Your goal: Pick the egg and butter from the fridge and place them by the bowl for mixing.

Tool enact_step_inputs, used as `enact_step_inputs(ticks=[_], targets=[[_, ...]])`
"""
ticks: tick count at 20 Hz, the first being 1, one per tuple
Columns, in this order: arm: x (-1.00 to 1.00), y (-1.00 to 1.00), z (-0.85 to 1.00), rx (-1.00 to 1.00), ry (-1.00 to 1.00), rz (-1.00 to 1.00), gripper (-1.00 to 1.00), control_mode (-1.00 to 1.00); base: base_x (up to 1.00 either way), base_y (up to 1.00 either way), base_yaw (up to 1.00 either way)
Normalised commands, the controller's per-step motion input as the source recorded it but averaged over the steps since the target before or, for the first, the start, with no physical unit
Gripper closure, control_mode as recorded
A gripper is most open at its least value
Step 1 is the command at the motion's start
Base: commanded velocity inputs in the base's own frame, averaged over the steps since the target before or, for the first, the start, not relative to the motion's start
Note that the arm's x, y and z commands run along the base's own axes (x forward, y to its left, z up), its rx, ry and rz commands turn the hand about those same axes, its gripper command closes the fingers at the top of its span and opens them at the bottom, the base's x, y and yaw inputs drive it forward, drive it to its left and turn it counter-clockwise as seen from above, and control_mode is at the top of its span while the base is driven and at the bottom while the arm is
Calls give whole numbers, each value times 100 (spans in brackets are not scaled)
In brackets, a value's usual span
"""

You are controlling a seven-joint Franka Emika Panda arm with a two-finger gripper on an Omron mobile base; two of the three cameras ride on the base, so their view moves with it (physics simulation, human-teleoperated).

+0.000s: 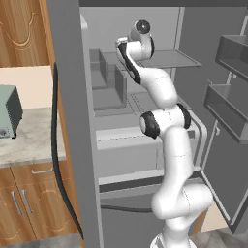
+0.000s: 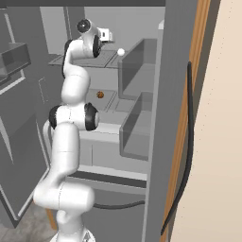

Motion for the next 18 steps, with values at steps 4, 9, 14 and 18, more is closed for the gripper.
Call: enact_step_inputs(ticks=[4,9,14,18], targets=[[-98,0,0,0,-19,-2,100,-100,0,0,0],[-63,0,-66,0,-25,0,100,-100,0,0,0],[-27,0,-48,-2,-47,0,100,-100,0,0,0],[-14,0,0,0,0,0,100,-100,0,0,0]])
